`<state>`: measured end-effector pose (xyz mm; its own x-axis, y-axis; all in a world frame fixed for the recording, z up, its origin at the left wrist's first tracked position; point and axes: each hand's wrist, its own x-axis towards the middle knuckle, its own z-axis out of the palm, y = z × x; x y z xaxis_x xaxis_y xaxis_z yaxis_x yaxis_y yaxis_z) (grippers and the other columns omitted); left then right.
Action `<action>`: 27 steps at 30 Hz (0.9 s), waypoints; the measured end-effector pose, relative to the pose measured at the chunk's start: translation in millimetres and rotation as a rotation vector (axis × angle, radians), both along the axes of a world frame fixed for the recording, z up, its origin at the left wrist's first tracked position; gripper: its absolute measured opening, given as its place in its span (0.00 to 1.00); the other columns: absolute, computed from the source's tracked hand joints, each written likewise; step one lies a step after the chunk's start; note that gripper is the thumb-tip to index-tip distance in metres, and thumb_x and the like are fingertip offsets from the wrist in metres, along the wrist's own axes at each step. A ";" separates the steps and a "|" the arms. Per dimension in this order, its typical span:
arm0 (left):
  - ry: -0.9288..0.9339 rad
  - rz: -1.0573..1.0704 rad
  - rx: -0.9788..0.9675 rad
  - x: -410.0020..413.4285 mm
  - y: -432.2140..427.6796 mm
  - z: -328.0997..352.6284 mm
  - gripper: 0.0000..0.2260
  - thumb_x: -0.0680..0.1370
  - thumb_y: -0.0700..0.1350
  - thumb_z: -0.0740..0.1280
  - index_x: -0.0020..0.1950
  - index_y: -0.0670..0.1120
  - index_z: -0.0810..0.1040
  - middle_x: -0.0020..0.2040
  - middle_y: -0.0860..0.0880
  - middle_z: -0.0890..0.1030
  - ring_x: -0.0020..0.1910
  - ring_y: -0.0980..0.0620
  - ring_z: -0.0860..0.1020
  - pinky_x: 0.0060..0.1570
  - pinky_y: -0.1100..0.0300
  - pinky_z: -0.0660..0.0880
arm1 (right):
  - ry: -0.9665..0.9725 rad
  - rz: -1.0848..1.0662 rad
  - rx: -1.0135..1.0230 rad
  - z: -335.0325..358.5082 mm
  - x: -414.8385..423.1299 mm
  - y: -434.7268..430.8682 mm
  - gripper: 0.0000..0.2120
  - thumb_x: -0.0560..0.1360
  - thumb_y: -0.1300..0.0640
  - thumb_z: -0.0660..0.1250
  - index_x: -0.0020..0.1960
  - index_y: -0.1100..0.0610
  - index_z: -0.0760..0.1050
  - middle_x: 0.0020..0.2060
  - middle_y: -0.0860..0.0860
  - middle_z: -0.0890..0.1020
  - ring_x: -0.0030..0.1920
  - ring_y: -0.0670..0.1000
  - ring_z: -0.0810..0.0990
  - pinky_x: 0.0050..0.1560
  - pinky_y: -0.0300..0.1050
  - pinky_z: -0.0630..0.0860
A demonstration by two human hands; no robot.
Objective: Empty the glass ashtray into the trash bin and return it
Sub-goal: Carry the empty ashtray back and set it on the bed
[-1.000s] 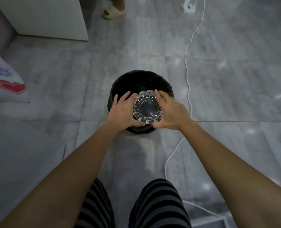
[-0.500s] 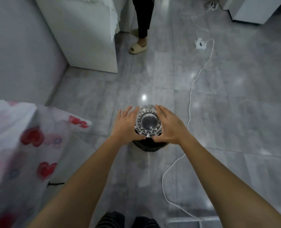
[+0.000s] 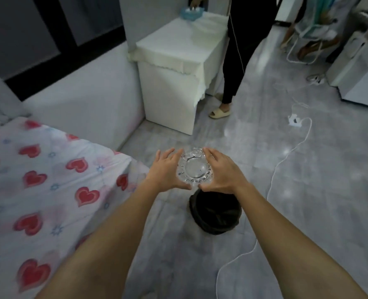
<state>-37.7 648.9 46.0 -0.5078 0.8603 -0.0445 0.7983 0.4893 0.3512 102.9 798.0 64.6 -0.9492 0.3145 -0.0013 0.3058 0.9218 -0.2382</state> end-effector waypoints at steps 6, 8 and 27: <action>0.057 0.155 0.023 12.8 -66.1 23.0 0.56 0.62 0.67 0.74 0.79 0.45 0.48 0.78 0.46 0.60 0.79 0.48 0.52 0.77 0.44 0.47 | 0.041 0.197 0.044 23.7 -16.4 -41.2 0.55 0.61 0.35 0.71 0.77 0.60 0.50 0.75 0.57 0.63 0.73 0.57 0.63 0.72 0.51 0.61; 0.065 0.210 0.023 18.5 -92.6 29.9 0.57 0.62 0.67 0.73 0.79 0.45 0.47 0.78 0.47 0.60 0.79 0.48 0.52 0.77 0.45 0.47 | 0.049 0.247 0.014 27.8 -21.1 -60.5 0.56 0.59 0.33 0.68 0.77 0.60 0.51 0.74 0.57 0.64 0.72 0.58 0.65 0.71 0.51 0.65; 0.101 0.809 -0.119 74.9 -385.0 62.7 0.50 0.66 0.65 0.72 0.79 0.45 0.52 0.79 0.48 0.58 0.78 0.49 0.53 0.76 0.44 0.40 | -0.011 0.916 -0.049 51.0 -93.7 -331.8 0.53 0.64 0.32 0.69 0.78 0.54 0.47 0.77 0.52 0.57 0.75 0.54 0.58 0.74 0.49 0.57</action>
